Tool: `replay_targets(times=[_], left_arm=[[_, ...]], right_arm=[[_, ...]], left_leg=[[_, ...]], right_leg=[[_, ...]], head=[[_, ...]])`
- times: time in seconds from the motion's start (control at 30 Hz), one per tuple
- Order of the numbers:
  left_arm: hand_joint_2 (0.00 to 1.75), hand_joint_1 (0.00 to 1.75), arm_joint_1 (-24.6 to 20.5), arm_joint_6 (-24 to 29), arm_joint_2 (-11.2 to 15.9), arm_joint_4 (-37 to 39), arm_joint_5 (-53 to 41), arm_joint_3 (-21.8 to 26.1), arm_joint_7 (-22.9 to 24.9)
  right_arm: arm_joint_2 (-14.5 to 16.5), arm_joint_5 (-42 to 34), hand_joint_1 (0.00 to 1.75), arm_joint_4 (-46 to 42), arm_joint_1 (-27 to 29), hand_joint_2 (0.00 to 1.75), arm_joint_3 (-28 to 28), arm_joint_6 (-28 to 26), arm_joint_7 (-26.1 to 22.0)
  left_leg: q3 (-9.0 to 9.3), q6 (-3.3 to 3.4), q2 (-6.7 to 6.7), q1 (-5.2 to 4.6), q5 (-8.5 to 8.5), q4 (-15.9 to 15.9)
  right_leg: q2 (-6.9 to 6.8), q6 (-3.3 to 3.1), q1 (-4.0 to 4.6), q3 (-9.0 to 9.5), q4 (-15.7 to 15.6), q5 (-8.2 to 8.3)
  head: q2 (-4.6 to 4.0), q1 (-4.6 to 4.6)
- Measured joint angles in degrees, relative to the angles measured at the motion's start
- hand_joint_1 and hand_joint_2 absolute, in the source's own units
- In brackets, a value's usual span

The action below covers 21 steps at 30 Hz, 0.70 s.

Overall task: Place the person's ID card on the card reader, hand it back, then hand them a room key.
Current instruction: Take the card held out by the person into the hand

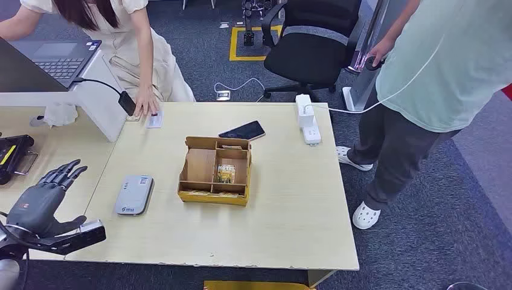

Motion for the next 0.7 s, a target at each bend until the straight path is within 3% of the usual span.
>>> replay_targets(times=[0.5, 0.6, 0.7], left_arm=[[1.75, 0.00, -3.6, 0.8, 2.0, -2.0, 1.1, -4.9, 0.2], [1.75, 0.00, -4.2, 3.6, 1.1, -2.0, -1.3, -5.3, 1.4], [1.75, 0.00, -5.8, 7.1, -1.6, -1.9, -5.1, -5.4, 3.3]], right_arm=[[0.0, 0.0, 0.00, 0.0, -0.2, 1.75, 0.0, 0.0, 0.0], [0.0, -0.1, 0.00, 0.1, -0.2, 1.75, 0.1, -0.1, 0.1], [0.0, -0.1, 0.00, 0.2, -0.2, 1.75, 0.1, -0.2, 0.2]], left_leg=[[0.00, -0.01, 0.02, 0.00, 0.00, 0.0], [0.00, -0.01, 0.02, 0.00, 0.00, 0.0], [-0.01, 0.00, -0.02, -0.01, 0.00, 0.0]], right_leg=[[0.04, 0.00, 0.00, -0.02, 0.0, -0.01], [0.02, 0.00, 0.00, -0.02, 0.0, 0.00], [-0.02, 0.00, -0.01, 0.01, 0.0, 0.00]], head=[[-0.01, -0.01], [0.00, -0.01], [-0.02, -0.01]])
